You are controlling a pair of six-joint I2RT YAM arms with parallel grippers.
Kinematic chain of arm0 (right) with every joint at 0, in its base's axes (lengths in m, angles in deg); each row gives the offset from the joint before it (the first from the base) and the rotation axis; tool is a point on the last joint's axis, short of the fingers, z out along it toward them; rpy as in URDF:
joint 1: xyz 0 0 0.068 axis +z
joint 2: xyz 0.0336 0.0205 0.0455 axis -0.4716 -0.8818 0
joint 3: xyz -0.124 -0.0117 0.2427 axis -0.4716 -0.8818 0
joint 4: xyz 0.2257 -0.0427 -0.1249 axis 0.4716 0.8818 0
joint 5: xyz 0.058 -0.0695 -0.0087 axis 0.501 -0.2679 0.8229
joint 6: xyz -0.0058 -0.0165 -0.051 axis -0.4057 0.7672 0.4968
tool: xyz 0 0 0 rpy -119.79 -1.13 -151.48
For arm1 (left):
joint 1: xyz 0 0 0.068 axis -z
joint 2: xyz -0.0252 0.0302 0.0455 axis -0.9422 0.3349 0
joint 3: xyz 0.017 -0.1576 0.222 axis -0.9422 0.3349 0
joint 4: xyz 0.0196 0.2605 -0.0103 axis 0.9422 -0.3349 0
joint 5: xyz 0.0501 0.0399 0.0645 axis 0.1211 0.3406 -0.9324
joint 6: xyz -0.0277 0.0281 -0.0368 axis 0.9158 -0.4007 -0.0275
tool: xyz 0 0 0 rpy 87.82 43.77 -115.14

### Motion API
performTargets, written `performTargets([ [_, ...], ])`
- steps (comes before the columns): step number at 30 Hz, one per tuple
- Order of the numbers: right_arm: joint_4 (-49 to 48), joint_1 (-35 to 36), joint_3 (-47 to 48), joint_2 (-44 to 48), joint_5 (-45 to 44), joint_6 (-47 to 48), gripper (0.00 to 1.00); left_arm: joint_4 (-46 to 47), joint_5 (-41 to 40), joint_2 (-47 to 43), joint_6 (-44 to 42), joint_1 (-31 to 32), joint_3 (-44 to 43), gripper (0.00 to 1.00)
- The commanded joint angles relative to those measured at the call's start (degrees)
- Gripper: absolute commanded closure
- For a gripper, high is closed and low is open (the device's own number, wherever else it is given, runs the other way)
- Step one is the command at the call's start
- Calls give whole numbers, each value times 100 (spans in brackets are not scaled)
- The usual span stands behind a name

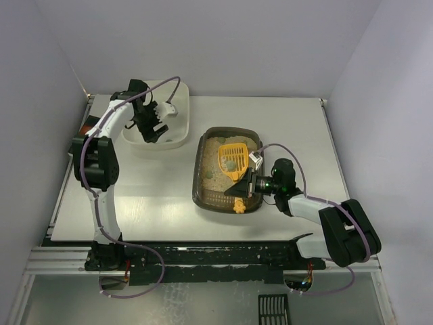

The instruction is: Clean the litter box

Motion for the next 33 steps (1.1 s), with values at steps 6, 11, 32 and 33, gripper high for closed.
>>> performTargets([
  [6,295,16,-60,-58,-107,293,100,-1798,961,103,-791,165,-260,7],
  [11,289,13,-33,-115,-104,274,100,-1924,850,-143,-915,166,529,10],
  [32,-2595,19,-425,-27,-83,-2738,100,-1332,2549,-2455,1222,131,-241,8],
  [33,-3251,14,-518,-166,-82,-3043,100,-1176,2714,-2713,1411,131,-8,7],
])
